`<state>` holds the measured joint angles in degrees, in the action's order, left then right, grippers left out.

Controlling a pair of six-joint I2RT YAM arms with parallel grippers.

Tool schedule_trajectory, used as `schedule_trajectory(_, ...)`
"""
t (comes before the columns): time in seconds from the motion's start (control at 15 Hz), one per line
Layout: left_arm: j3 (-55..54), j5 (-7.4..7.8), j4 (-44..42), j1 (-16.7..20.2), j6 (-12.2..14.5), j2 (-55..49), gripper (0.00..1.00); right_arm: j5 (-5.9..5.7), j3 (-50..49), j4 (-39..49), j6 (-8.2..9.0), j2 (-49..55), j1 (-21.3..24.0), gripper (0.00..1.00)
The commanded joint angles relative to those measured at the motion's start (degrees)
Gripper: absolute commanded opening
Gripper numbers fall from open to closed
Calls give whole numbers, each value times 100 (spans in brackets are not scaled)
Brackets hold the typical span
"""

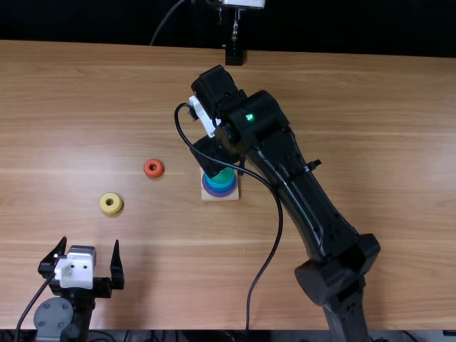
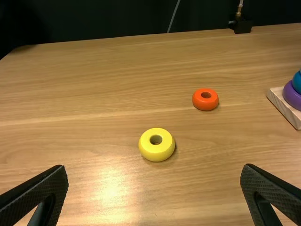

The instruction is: Build the Hanoi tower: stack the rings onto the peg from bottom to top in this color order: purple, dark blue, light blue, dark green, light green, yellow, orange.

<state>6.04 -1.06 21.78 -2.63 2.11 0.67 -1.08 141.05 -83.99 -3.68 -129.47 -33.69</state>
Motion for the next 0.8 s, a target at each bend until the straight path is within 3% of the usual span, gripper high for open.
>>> schedule_trajectory(0.0,-604,43,459,-27,-11,-67,100,13,54,-14,31,-78,73,100)
schedule_trajectory(0.47,-604,43,459,-27,-11,-67,100,-8,-52,92,31,124,91,100)
schedule_trajectory(0.6,-604,32,459,-27,-11,-67,100,-29,-887,250,20,915,311,100)
schedule_trajectory(0.67,-604,43,459,-27,-11,-67,100,-103,-1432,588,10,1328,416,100)
schedule_trajectory(0.73,-604,43,459,-27,-11,-67,100,-250,-2003,1094,-1,1618,460,100)
